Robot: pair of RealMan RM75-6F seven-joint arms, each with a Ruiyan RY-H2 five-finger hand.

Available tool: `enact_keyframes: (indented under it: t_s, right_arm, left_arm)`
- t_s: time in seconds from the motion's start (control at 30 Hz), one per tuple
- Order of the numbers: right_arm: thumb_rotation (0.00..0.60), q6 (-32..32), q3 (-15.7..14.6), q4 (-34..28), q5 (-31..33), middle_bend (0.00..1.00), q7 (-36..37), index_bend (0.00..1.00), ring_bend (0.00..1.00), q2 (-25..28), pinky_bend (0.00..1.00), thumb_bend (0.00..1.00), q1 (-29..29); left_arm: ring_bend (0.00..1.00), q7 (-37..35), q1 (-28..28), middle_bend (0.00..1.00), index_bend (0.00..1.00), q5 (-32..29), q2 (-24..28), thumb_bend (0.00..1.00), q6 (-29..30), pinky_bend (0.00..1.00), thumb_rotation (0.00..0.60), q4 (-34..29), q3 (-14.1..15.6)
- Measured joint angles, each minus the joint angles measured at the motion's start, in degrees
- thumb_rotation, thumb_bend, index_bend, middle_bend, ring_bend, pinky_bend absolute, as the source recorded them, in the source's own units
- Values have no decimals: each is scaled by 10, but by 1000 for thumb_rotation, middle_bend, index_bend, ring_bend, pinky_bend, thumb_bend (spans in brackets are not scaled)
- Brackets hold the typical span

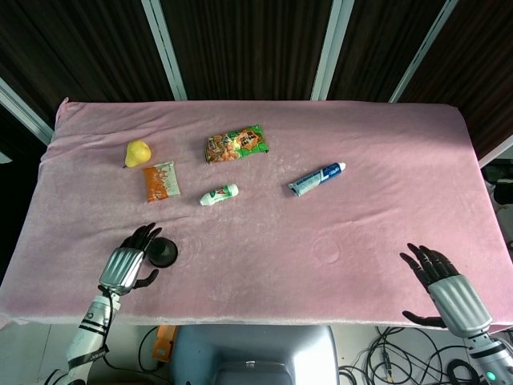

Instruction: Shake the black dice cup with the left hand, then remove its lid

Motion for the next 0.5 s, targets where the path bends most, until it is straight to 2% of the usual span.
enact_keyframes:
  t_s: [0.5]
  right_arm:
    - [600,-1,-2,1,-3,0,4,0,65,2,248,0,2]
  left_arm:
    - [8,-78,-32,0,55,-53,-8,307,-89,201,600,42,-11]
